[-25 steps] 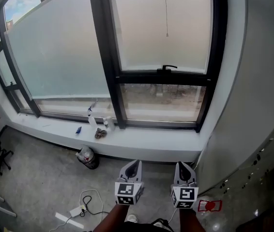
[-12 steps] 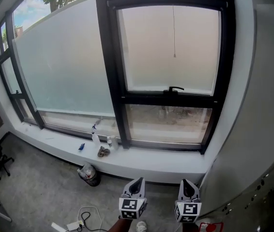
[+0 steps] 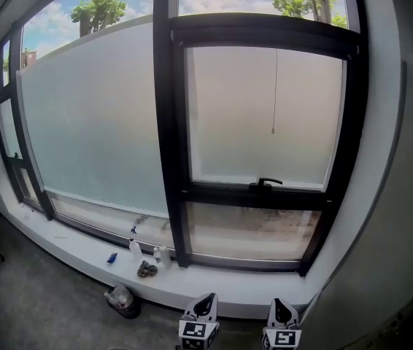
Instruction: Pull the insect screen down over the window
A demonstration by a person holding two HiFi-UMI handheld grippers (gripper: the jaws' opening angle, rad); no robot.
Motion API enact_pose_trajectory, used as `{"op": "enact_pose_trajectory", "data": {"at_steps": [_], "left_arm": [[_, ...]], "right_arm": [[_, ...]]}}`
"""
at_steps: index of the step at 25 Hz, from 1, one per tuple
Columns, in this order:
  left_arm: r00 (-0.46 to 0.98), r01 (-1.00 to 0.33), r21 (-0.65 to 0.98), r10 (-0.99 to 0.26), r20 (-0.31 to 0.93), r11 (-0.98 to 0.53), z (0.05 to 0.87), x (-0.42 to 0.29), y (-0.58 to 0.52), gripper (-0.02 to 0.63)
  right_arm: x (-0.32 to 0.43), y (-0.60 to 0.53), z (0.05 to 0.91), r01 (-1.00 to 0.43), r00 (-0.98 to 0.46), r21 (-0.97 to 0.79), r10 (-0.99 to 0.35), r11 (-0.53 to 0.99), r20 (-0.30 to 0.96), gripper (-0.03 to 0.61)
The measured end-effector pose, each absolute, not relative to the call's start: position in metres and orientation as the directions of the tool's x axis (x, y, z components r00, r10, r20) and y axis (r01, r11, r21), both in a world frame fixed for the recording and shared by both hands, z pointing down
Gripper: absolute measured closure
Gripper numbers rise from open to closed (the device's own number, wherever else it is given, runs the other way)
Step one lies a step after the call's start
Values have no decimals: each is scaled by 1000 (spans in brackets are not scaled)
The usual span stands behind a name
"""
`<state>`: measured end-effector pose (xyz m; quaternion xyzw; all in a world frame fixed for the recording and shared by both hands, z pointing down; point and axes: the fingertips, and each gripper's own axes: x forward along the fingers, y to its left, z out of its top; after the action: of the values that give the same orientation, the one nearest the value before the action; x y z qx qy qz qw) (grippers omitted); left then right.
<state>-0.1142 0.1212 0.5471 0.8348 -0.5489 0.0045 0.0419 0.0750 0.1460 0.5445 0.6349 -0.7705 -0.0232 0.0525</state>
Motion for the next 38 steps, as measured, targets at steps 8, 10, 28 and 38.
{"op": "enact_pose_trajectory", "data": {"at_steps": [8, 10, 28, 38], "left_arm": [[421, -906, 81, -906, 45, -416, 550, -134, 77, 615], [415, -908, 91, -908, 51, -409, 551, -139, 68, 615], [415, -901, 160, -908, 53, -402, 532, -90, -79, 615], [334, -942, 73, -938, 94, -328, 520, -72, -151, 615]], "right_arm": [[49, 97, 547, -976, -194, 83, -978, 200, 72, 577], [50, 85, 549, -977, -191, 82, -978, 198, 83, 577], [111, -66, 529, -977, -206, -56, -978, 203, 39, 577], [137, -146, 518, -971, -241, -9, -970, 240, 30, 575]]}}
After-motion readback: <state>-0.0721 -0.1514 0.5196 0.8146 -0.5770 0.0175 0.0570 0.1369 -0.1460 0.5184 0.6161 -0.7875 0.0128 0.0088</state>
